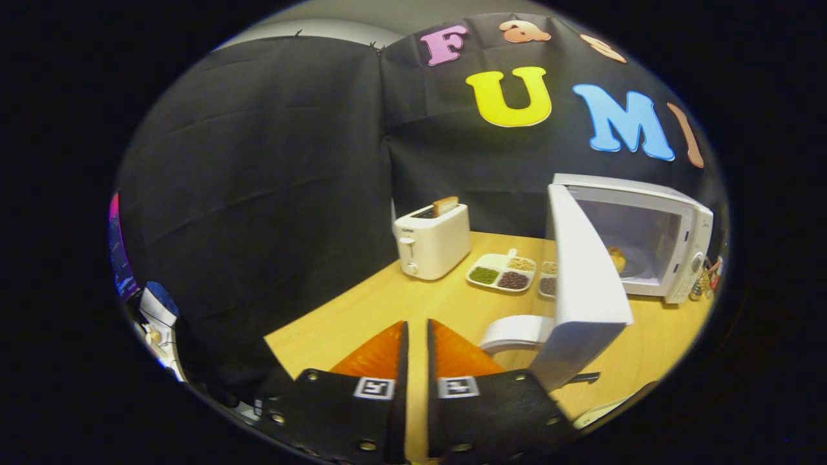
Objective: Open the microwave, put the food inside, and close the microwave door.
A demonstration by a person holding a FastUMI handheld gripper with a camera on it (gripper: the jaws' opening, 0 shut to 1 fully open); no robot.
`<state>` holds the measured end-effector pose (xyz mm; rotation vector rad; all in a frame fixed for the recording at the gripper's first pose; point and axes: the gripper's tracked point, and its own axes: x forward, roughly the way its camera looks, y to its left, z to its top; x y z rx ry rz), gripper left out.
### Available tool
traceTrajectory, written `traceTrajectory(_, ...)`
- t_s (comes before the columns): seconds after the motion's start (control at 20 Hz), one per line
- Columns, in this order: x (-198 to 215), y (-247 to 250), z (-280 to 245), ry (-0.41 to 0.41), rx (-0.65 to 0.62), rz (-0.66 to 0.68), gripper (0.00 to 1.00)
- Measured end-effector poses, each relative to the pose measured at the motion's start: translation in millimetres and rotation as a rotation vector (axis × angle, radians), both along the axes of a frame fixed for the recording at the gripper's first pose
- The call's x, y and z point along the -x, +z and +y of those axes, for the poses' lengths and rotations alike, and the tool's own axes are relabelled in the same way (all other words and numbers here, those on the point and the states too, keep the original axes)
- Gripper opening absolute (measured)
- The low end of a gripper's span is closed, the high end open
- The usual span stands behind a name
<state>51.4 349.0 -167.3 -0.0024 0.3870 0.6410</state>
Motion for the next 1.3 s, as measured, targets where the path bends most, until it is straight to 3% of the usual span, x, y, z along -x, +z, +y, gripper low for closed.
traceTrajectory(0.05,6,3,-10,-0.012,0.010,-0.004,0.01)
traceTrajectory(0.25,0,3,-21,-0.031,-0.006,0.008,0.01)
traceTrajectory(0.7,-28,-1,-100,-0.146,0.018,0.037,0.01)
traceTrajectory(1.3,-103,-2,-211,-0.339,0.041,0.044,0.01)
